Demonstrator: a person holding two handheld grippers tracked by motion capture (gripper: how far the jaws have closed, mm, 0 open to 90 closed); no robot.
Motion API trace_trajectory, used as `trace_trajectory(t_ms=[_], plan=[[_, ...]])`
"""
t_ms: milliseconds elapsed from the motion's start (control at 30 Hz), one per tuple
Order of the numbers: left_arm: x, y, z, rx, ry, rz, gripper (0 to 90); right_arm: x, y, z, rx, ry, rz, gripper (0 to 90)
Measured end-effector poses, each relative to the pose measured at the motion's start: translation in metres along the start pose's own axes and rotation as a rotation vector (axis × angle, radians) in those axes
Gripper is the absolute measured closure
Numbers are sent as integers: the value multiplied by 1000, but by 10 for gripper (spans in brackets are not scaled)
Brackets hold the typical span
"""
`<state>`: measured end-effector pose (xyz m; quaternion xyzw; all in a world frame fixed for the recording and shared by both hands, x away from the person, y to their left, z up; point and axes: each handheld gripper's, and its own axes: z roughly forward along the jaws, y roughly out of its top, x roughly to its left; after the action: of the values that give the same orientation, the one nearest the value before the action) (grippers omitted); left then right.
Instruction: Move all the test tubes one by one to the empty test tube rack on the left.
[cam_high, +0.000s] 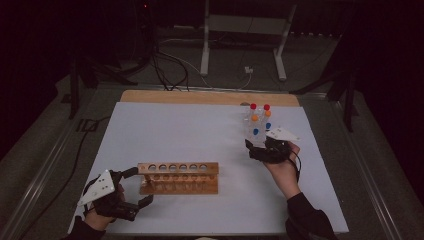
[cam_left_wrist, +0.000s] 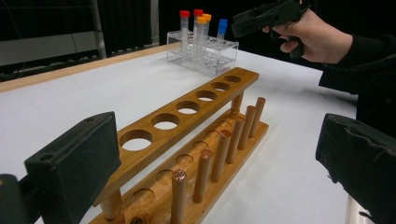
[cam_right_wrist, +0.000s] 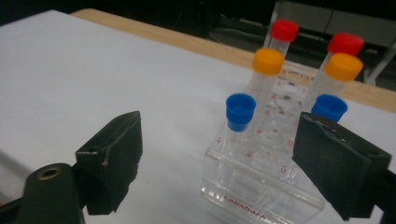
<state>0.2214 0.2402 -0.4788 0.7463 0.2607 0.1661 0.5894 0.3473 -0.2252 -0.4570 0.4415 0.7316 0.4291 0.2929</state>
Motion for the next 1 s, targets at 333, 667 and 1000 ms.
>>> trace_trajectory(t_ms=[333, 667, 1000], plan=[[0, 0, 0, -1, 1, -1, 5, 0, -2, 12, 70, -46, 11, 352], [0, 0, -1, -2, 2, 0, 5, -6, -2, 20, 113, -28, 38, 587], [0, 0, -1, -2, 1, 1, 5, -9, 0, 26, 118, -21, 63, 721]])
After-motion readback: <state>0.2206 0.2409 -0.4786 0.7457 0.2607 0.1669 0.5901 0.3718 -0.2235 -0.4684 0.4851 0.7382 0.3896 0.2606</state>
